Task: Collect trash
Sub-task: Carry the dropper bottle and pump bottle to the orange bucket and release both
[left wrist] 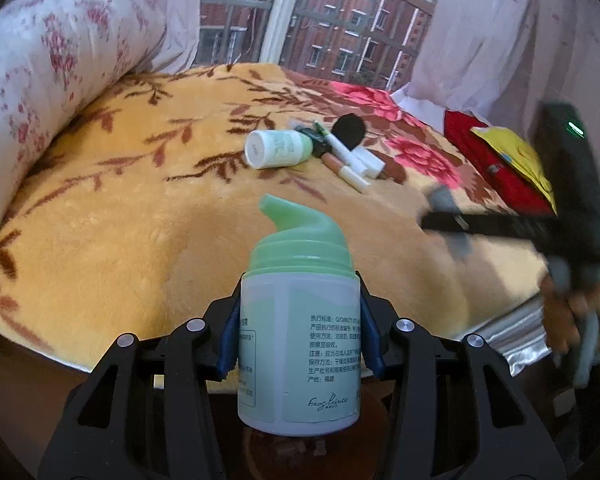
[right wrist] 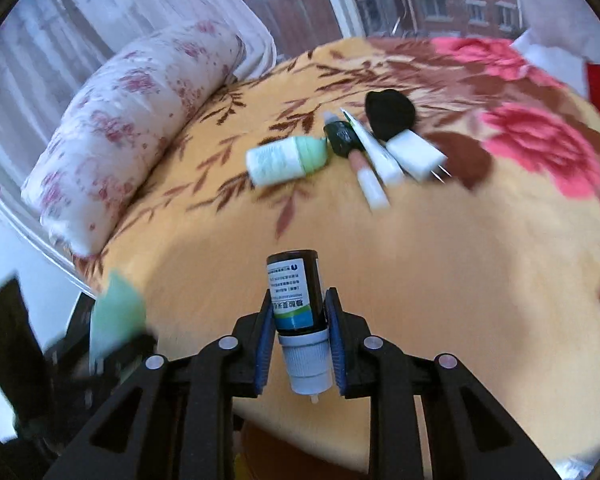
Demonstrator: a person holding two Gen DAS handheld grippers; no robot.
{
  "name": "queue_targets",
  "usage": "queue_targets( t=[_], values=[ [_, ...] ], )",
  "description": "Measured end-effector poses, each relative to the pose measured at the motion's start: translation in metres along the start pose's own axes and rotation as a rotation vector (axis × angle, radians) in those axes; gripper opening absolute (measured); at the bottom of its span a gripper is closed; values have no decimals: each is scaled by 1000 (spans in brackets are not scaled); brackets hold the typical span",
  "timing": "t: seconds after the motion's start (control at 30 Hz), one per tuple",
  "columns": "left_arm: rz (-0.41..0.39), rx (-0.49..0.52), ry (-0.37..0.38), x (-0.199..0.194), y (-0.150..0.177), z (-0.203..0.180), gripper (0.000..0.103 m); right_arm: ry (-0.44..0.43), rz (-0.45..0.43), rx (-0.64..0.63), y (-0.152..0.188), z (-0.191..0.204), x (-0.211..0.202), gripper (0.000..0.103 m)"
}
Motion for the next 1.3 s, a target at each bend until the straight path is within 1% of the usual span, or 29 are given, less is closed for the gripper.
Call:
queue_targets(
  t=[0.03,0.13,0.27,0.37,0.43,0.5,0.57,0.67,0.77,0.87,1.0,1.1,1.13,1.23,1.3],
  values=[
    [-3,18,-1,-7,5,-4,47,-7,-22,0,22,6,-14,24],
    [13,54,5,-19,24,-14,47,-30,-46,36,68,16,-29,24],
    [67,104,14,-20,62,-27,47,16,-56,63,122,22,-34,25],
    [129,131,33,-11,90,-37,47,25,-35,74,146,24,-22,25],
    [148,140,39,-7,100,-40,47,50,-18,72,159,26,-13,25],
    [160,151,24,-2,107,-40,47,56,3,85,170,23,-3,25],
    [185,157,10,6,114,-38,47,67,40,109,180,19,7,25],
    [238,149,-7,21,124,-34,47,86,120,136,199,12,29,25],
    [313,131,-37,43,137,-28,47,93,166,161,208,7,44,25],
    [365,125,-48,55,146,-25,47,92,187,174,210,4,51,25],
    [397,126,-65,64,150,-21,47,98,211,170,210,5,59,25],
    [413,119,-62,67,153,-17,47,102,224,163,214,6,63,25],
    [420,117,-63,68,154,-17,47,104,228,161,214,7,64,27],
    [425,116,-73,68,154,-15,50,114,224,158,211,4,63,42],
    [413,123,-78,65,154,-15,60,118,214,160,210,4,61,42]
  ],
)
Point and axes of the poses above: each gripper's, at about its wrist camera, not at the fingertips, and x roughly the way its jaws point, z to its left, y to its underside, the point moved 6 cm from there along x, roughly the way its jaws point, and after that the axes turned 5 degrees about z, right-handed, at the moved point
